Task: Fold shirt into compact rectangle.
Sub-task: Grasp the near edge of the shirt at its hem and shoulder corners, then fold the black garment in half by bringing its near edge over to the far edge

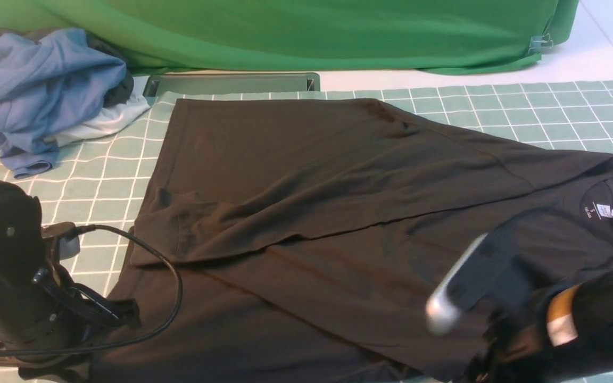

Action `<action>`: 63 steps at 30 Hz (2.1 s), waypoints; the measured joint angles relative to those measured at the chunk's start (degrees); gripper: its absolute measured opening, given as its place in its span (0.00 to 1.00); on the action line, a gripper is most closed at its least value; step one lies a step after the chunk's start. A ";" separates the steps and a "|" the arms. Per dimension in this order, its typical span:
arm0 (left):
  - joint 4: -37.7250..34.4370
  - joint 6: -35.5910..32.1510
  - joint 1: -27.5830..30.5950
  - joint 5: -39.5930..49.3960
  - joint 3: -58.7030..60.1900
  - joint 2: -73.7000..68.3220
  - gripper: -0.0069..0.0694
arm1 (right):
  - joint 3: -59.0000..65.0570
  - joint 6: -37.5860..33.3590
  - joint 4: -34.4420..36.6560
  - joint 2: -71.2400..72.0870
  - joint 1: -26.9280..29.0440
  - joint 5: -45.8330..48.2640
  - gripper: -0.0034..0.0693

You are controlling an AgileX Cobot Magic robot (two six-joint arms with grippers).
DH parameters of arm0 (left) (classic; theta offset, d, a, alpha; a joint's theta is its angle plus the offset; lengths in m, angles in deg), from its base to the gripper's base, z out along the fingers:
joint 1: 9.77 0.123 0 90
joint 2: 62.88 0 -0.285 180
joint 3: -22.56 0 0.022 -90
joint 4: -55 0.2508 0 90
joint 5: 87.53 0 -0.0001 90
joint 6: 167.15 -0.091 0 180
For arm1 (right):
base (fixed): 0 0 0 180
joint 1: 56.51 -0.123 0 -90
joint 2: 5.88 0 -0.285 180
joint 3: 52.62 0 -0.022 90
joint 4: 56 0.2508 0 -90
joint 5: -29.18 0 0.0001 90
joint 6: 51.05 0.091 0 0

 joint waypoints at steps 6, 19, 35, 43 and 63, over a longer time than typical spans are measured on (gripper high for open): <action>0.11 0.00 0.00 -0.76 0.00 0.00 0.11 | -1.27 0.00 -3.45 -7.90 -1.61 -0.51 0.79; 0.06 -0.27 0.00 -0.80 0.00 0.00 0.11 | -1.90 -2.26 -16.09 -10.93 -1.66 -5.58 0.79; 0.06 -0.27 0.00 -1.28 0.04 0.00 0.11 | -2.41 -5.96 -19.33 -14.55 -1.85 -8.58 0.52; 0.28 -1.10 0.00 -0.78 -0.22 0.00 0.11 | -4.49 -6.59 -18.96 -16.51 -2.25 -5.84 0.21; -8.68 -3.87 0.00 8.40 4.38 14.93 0.11 | -3.08 2.96 -11.24 -6.60 -12.72 17.26 0.16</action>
